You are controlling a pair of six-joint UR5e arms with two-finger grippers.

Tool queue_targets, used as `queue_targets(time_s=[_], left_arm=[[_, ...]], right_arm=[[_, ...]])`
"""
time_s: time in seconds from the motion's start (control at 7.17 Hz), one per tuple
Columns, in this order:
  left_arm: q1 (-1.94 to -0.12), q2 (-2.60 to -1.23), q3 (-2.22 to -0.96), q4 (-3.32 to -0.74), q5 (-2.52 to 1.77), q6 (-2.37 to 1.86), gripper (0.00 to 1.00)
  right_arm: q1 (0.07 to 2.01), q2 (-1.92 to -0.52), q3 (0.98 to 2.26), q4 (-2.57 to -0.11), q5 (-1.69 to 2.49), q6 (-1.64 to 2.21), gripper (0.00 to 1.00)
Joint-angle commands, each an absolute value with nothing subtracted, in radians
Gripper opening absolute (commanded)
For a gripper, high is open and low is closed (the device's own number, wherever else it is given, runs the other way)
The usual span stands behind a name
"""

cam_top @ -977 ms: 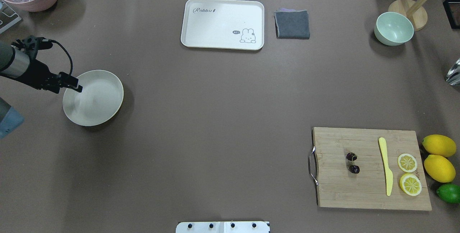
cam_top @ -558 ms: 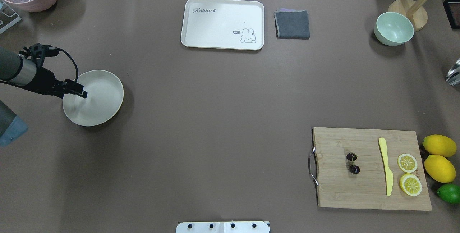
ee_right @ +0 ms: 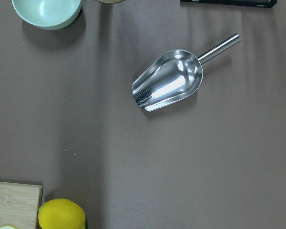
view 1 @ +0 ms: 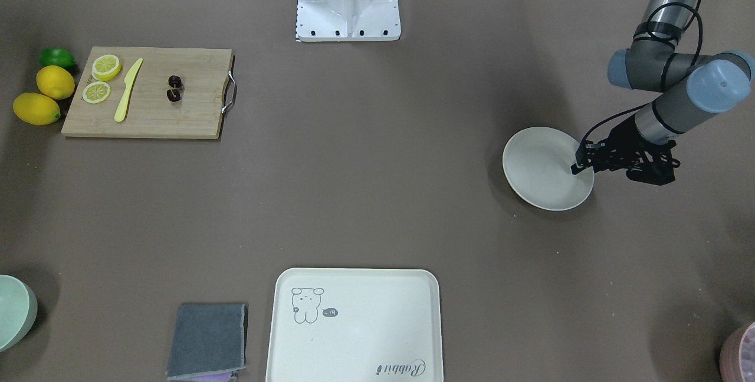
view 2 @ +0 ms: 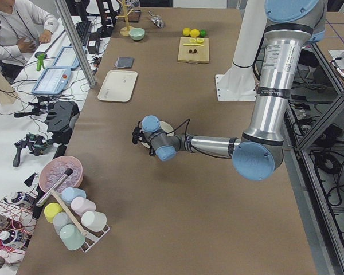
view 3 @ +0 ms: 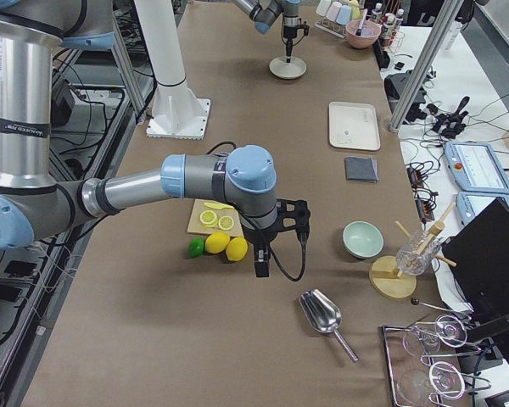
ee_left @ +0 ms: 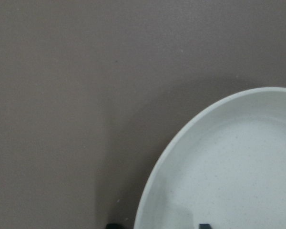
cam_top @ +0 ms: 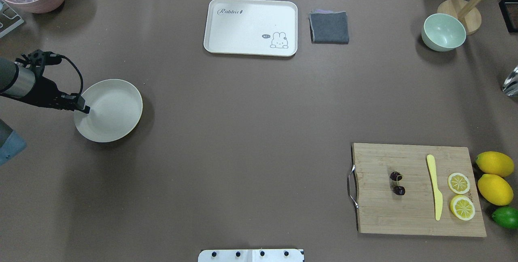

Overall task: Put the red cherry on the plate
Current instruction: 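Push the white plate with the left gripper toward the table center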

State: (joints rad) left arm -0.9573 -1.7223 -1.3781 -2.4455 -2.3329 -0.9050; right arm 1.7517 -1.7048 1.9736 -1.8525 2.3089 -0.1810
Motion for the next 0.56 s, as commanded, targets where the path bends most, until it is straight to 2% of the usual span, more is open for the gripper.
queue_targets(time_s=[0.0,0.42], left_arm=[[-0.988,-1.73,-1.381,-2.439,-2.373,-0.905,0.0],[-1.133,-1.74,-1.423,-2.358,-2.527,-0.905,0.0]], right_arm=[[1.752,-1.709,1.974,-1.853,2.31,-0.181,1.0],[1.752,-1.704,1.977,-1.856,2.31,-0.181,1.0]])
